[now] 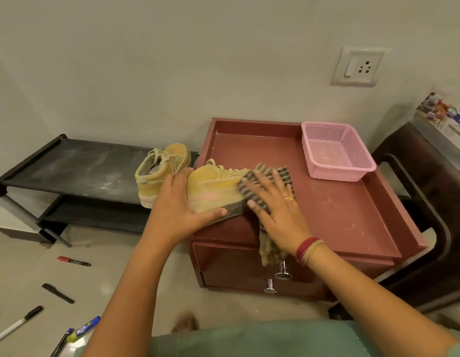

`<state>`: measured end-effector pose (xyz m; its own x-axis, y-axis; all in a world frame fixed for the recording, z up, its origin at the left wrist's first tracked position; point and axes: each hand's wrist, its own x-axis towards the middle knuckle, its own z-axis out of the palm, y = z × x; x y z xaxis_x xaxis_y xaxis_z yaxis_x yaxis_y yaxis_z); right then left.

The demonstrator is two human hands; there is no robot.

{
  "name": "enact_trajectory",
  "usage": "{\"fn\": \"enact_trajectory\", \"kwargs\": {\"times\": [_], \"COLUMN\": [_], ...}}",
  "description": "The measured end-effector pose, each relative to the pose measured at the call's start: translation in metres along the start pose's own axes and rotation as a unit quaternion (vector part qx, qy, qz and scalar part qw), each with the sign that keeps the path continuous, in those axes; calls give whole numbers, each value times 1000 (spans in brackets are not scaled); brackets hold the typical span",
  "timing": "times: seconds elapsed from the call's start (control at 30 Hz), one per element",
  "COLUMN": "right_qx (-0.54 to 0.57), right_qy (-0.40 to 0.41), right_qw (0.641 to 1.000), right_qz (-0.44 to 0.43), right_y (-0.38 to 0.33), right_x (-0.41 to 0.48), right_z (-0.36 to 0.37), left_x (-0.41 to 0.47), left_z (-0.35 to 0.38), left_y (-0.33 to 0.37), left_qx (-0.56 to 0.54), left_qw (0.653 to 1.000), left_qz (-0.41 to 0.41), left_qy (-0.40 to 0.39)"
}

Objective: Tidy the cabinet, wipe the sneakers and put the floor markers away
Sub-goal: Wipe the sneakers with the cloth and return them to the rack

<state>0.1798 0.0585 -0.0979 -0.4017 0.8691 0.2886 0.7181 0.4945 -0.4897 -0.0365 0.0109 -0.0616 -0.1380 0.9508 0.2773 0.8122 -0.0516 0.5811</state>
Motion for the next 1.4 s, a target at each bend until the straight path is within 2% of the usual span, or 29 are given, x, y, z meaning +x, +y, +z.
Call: {"fn": "enact_trajectory", "kwargs": {"times": [0.07,0.2,0.23,0.3,0.37,0.43,0.5,0.57,0.63,0.67,0.7,0.77,0.9,1.03,1.17,1.3,1.33,1.37,1.4], "right_qx": [66,-8,-12,76,261,356,348,306,177,104,56,29,129,117,189,101,148,235,339], "right_qy": [40,-21,-14,14,64,138,158,100,27,11,0,-14,21,-28,4,-31,-20,-2,16], "right_qw": [993,999,1000,993,941,893,901,933,981,994,998,997,991,992,979,994,989,971,930], "right_qz": [90,-40,-24,91,206,237,207,161,70,12,-34,-69,40,-23,72,-34,-17,50,141], "right_y": [2,-11,-4,13,24,24,16,5,-8,-13,-15,-13,3,7,23,11,14,21,25], "right_x": [5,-8,-4,6,16,17,14,8,-4,-10,-12,-11,1,-7,-2,-11,-9,-3,4], "right_z": [-4,-1,-2,-11,-27,-41,-42,-28,-6,1,4,3,-3,0,-5,-3,-3,-3,-7], "left_x": [0,-1,-2,-2,-1,0,0,0,1,2,3,5,5,1,0,0,0,0,0], "left_z": [-1,-5,-6,-10,-19,-31,-38,-35,-27,-23,-20,-15,-12,-11,-11,-11,-11,-11,-11], "left_y": [3,4,5,6,3,-6,-12,-11,-5,-2,0,1,0,0,0,-1,-1,-2,-2], "left_qx": [4,0,0,3,9,13,6,0,6,9,9,5,-17,-19,-24,-23,-25,-29,-31], "left_qw": [1000,1000,1000,1000,999,997,995,994,995,995,996,997,997,998,998,999,998,998,998], "left_qz": [10,8,6,8,6,-8,-24,-22,-21,-29,-40,-58,-64,-47,-49,-43,-48,-53,-54], "left_qy": [2,-4,-10,-22,-46,-76,-94,-103,-102,-95,-84,-59,-31,-24,-19,-16,-18,-19,-18]}}
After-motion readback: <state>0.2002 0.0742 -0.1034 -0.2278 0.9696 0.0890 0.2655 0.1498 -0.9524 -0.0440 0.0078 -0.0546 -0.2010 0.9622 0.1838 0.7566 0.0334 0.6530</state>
